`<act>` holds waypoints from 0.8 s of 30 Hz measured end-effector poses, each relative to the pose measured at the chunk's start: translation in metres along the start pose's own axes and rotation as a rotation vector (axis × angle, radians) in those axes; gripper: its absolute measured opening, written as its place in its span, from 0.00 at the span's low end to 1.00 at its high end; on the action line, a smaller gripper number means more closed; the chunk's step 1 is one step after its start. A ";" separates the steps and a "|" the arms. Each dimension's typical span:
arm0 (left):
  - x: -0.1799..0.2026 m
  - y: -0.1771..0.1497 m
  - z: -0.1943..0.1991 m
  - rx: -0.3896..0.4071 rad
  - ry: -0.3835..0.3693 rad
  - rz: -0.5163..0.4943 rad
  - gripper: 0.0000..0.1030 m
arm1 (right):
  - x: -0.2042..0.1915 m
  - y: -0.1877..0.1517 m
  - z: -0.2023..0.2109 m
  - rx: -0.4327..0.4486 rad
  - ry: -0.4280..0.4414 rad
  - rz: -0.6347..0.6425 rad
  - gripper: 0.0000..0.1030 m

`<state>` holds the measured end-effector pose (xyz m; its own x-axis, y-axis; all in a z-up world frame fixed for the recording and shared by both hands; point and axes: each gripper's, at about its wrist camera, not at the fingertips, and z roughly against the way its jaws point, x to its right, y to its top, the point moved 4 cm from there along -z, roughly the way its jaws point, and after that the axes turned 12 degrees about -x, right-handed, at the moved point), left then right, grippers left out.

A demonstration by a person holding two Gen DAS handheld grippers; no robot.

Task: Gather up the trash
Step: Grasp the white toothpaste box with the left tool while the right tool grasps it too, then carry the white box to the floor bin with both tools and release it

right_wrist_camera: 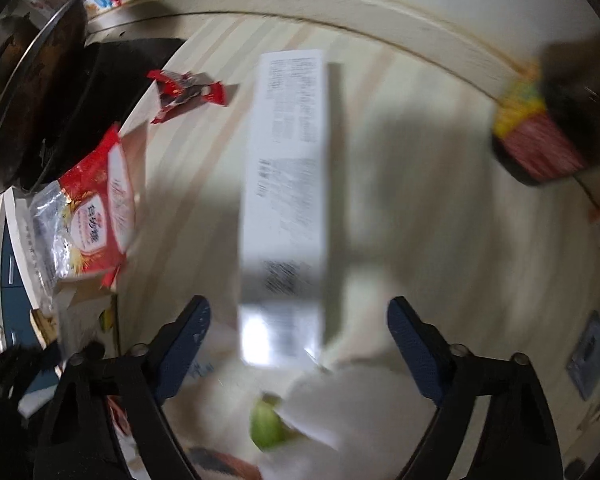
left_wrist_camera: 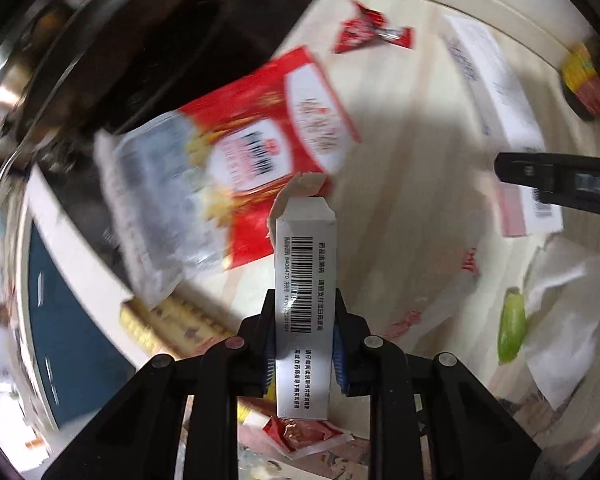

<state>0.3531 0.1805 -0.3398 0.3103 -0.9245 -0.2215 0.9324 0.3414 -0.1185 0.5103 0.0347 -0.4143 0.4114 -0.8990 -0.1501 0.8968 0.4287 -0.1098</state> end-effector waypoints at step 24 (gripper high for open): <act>-0.094 -0.110 0.133 0.338 -0.084 0.266 0.19 | -0.065 -0.096 0.160 0.331 0.026 0.097 0.47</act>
<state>0.2464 0.2076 -0.1768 0.5491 -0.8271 -0.1199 0.8216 0.5080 0.2586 0.4239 0.0375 -0.2370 0.4964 -0.8514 -0.1693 0.8599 0.4555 0.2307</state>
